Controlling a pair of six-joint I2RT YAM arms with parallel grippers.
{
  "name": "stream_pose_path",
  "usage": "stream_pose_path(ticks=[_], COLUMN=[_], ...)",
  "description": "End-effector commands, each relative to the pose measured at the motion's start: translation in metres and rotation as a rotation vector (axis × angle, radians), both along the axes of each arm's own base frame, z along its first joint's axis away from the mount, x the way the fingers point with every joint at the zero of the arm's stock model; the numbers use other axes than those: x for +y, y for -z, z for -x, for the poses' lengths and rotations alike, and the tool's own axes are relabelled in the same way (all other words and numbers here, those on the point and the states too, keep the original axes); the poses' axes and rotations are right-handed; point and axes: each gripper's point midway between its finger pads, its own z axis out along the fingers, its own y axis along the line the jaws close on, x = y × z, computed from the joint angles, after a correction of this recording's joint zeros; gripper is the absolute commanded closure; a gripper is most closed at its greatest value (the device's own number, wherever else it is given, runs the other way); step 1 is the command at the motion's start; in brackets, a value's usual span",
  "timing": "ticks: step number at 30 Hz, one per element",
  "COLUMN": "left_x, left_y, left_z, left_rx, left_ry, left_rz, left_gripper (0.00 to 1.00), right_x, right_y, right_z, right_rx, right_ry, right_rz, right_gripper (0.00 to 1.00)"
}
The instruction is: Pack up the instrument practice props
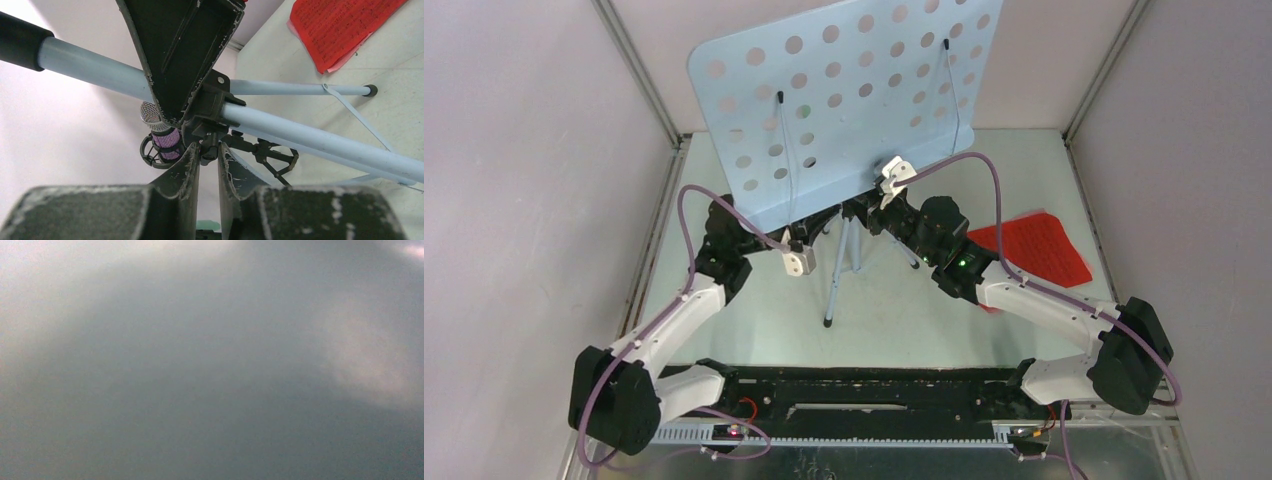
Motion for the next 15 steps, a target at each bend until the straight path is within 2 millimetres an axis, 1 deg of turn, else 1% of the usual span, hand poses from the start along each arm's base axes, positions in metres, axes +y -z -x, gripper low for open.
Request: stream_pose_path(ticks=[1,7,10,12,15], left_x=[-0.003,-0.007,-0.01,-0.013,-0.017], left_y=[-0.017,-0.021,-0.016,-0.015,-0.013], left_z=[-0.008,-0.004,0.003,0.006,0.014], left_rx=[0.0,0.108,0.145,0.199,0.24], left_ry=[-0.01,0.018,0.063,0.087,0.139], left_rz=[0.018,0.055,0.056,0.075,0.09], left_gripper=[0.82,0.88,0.87,0.87,0.88], right_x=[0.009,0.009,0.007,0.007,0.007], right_y=[0.043,0.046,0.044,0.043,0.041], right_z=[0.016,0.016,0.013,0.013,0.013], right_rx=[0.107,0.111,0.109,0.107,0.103], right_ry=[-0.066,-0.065,-0.044,-0.044,-0.045], right_rz=[0.107,0.112,0.105,0.1,0.096], right_gripper=[1.0,1.0,1.0,1.0,1.0])
